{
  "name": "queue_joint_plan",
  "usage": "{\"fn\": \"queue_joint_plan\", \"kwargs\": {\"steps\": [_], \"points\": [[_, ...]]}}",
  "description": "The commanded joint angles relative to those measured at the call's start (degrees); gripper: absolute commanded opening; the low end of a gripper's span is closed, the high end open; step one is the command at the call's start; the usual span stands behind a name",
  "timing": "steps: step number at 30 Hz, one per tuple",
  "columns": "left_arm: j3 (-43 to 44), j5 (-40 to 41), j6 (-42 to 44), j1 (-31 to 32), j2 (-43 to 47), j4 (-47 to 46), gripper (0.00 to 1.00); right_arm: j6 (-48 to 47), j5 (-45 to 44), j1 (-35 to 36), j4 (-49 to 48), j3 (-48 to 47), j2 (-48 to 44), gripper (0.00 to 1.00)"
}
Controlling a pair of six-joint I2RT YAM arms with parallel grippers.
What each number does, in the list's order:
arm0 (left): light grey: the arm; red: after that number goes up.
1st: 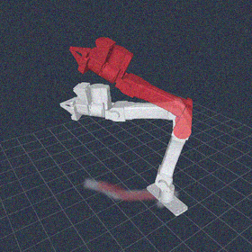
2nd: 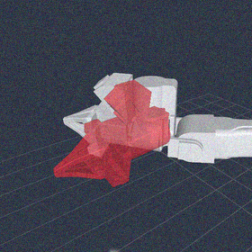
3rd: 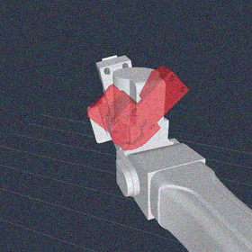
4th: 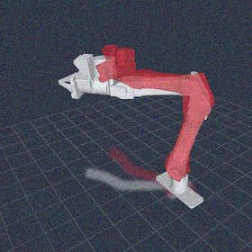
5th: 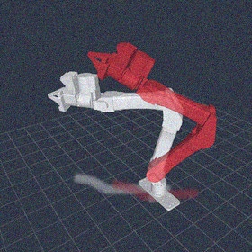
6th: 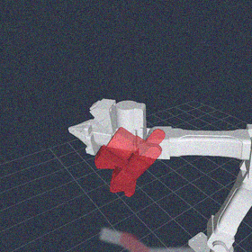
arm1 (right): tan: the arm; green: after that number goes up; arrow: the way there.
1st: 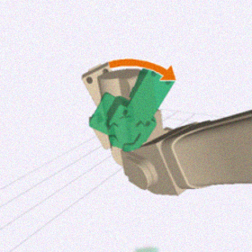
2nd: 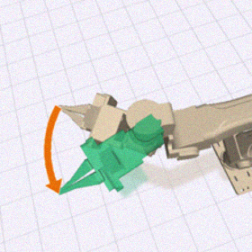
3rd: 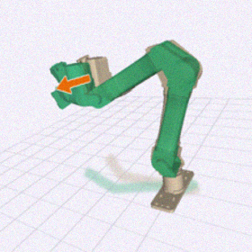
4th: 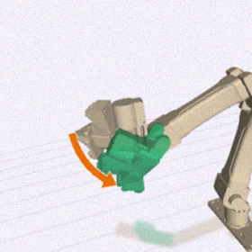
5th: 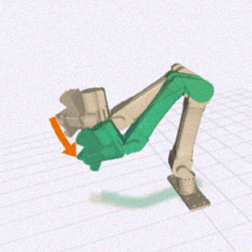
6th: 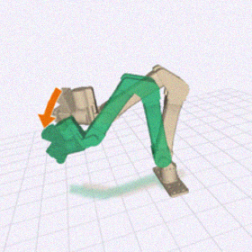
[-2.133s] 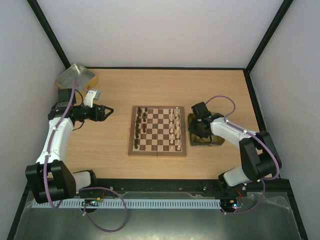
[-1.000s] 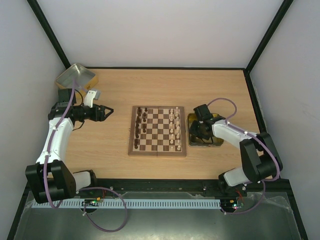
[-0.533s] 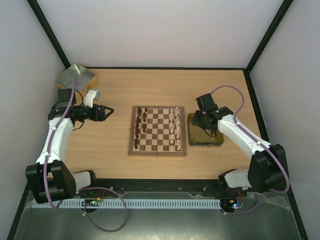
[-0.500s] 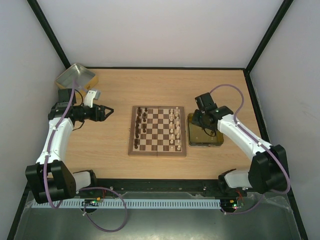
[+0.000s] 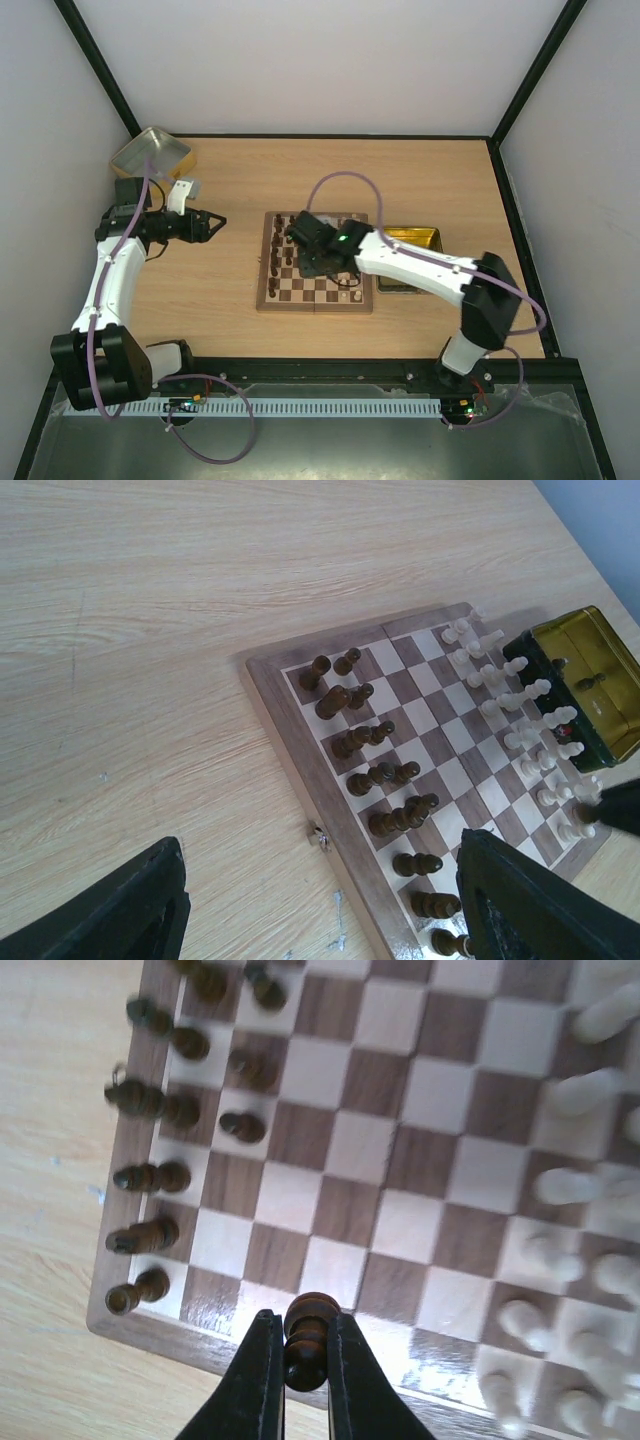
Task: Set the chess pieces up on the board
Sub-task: Place the chess piece on the chessboard.
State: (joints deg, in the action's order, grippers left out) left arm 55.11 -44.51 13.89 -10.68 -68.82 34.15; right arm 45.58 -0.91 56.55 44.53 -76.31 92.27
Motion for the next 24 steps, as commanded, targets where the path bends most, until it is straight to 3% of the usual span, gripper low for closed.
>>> {"fn": "queue_joint_plan", "kwargs": {"steps": [1,9,24], "points": [[-0.9,0.6,0.0,-0.3,1.4,-0.1,0.73,0.7,0.3,3.2,1.7,-4.5,6.4,0.02],[-1.0,1.0,0.0,-0.3,1.8,-0.2,0.73,-1.1,1.1,4.1,0.2,-9.6,15.6,0.02],[-1.1,0.4,0.4,-0.3,1.7,0.0,0.73,-2.6,3.1,3.6,-1.7,-14.1,23.1,0.02]]}}
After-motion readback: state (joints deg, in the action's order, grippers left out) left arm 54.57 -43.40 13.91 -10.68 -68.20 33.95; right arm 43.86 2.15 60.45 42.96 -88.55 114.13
